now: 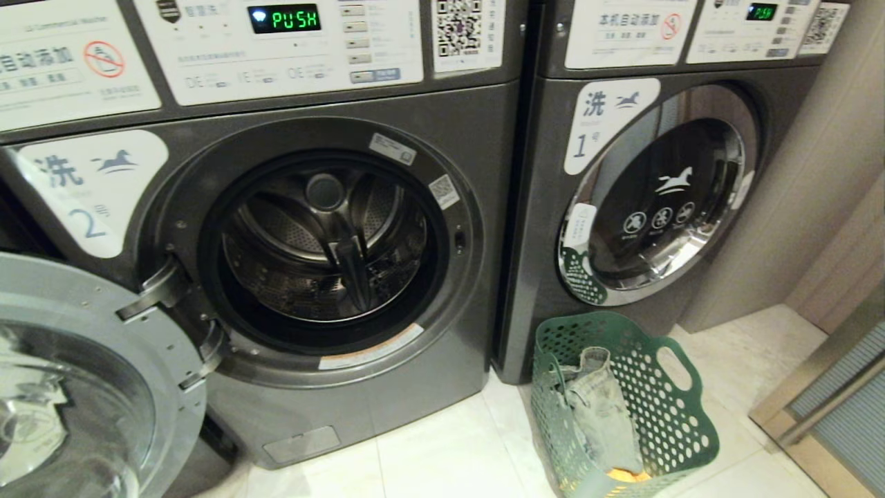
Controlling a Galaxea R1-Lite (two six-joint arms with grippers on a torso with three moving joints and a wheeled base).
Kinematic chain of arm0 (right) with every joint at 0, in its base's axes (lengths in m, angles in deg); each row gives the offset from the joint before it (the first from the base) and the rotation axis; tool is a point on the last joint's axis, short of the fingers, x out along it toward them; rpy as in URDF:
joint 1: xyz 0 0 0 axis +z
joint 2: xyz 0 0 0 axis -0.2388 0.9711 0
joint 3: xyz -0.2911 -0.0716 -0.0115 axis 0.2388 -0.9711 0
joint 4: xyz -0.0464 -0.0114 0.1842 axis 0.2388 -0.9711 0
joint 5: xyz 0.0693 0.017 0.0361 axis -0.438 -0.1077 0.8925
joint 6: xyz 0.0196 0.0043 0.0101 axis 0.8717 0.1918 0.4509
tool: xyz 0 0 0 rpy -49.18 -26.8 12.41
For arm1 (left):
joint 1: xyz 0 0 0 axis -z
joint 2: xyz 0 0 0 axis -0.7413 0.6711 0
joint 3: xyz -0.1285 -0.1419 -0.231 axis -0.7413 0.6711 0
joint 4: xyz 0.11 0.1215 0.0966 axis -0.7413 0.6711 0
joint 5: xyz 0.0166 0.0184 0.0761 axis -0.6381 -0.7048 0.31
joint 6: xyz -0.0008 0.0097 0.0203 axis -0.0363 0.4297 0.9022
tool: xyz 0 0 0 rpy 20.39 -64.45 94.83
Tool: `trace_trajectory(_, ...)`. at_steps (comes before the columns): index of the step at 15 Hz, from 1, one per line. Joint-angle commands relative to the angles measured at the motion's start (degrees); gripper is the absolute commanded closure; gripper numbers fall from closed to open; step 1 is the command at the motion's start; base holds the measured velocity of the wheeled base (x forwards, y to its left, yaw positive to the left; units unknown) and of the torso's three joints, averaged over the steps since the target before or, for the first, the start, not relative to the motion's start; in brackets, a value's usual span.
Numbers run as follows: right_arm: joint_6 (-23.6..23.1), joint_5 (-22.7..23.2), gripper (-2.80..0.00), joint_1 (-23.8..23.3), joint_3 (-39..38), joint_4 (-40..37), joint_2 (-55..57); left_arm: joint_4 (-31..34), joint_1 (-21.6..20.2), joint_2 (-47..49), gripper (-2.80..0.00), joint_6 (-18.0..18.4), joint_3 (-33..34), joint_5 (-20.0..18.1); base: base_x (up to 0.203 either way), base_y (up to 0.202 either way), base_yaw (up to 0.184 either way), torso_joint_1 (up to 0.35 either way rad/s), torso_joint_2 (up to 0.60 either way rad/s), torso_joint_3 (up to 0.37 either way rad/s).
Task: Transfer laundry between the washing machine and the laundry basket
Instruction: Close the washing machine door with the left hand
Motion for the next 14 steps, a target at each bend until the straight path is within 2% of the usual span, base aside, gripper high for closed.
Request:
trace_trajectory(1,-0.03,0.04,-2.80,0.04,-0.01,-0.05,0.11,-0.05,0.00,-0.02,0.00,0.00,0.35,0.00,-0.003,-0.012,0.178,0.001,0.00,0.001)
trace_trajectory(10,-0.03,0.04,-2.80,0.04,-0.01,-0.05,0.11,-0.05,0.00,-0.02,0.00,0.00,0.34,0.00,0.000,-0.009,0.169,0.003,0.00,0.001)
trace_trajectory(14,0.06,0.04,-2.80,0.04,-0.01,-0.05,0.11,-0.05,0.00,-0.02,0.00,-0.07,0.35,0.00,0.001,-0.002,0.025,0.000,0.00,0.002)
